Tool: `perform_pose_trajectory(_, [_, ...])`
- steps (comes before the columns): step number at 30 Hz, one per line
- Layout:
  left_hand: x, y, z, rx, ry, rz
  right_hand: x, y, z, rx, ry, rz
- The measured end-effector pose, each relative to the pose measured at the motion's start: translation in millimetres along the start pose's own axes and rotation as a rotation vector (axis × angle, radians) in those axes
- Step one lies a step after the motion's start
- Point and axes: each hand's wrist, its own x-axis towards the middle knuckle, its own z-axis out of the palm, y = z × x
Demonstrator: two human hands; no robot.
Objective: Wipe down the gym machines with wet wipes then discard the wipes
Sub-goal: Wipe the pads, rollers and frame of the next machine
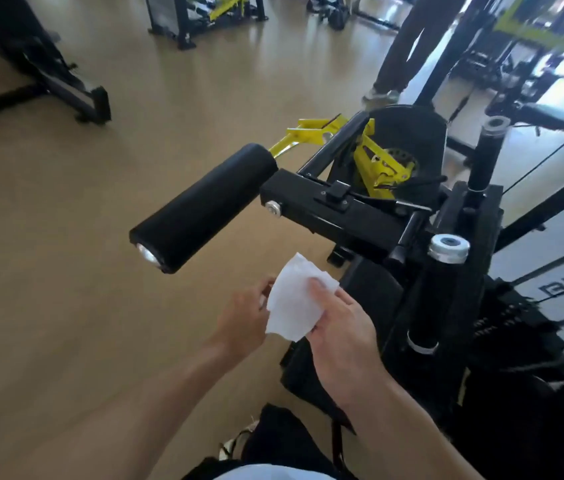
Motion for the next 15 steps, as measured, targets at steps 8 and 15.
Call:
perform_pose_trajectory(8, [127.2, 53.2, -40.3, 0.199, 0.086, 0.519, 44.0, -29.8, 24.5, -0.001, 0.140, -0.111])
perform_pose_trajectory(15, [228.0, 104.0, 9.9, 0.296, -0.224, 1.287, 66.5, -21.5, -7.2, -1.183, 0.239, -0.794])
